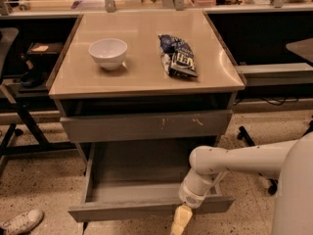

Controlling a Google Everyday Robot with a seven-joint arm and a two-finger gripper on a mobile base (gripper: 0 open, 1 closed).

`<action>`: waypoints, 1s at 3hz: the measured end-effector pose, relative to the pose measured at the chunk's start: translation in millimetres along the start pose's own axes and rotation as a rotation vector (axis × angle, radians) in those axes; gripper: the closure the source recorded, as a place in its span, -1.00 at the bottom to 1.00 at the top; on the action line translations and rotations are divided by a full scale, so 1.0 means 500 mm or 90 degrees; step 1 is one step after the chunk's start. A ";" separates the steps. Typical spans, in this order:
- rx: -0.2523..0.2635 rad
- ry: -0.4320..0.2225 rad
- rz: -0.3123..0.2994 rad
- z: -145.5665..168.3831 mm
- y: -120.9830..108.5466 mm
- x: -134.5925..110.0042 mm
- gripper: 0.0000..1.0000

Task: Open middle drawer

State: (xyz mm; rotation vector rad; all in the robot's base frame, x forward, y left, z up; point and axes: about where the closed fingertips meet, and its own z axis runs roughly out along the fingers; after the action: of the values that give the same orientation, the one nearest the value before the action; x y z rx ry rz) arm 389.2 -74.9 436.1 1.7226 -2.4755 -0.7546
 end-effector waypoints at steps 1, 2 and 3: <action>-0.027 -0.008 0.032 -0.009 0.075 0.054 -1.00; -0.027 -0.008 0.033 -0.011 0.075 0.052 -1.00; -0.047 -0.016 0.057 -0.016 0.133 0.093 -1.00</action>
Offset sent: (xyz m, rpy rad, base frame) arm -0.1380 -0.0540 0.0465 0.0362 0.1614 -0.1294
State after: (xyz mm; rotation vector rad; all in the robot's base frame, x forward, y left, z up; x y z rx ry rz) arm 315.5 -101.6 458.7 1.5765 -2.4878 -0.8517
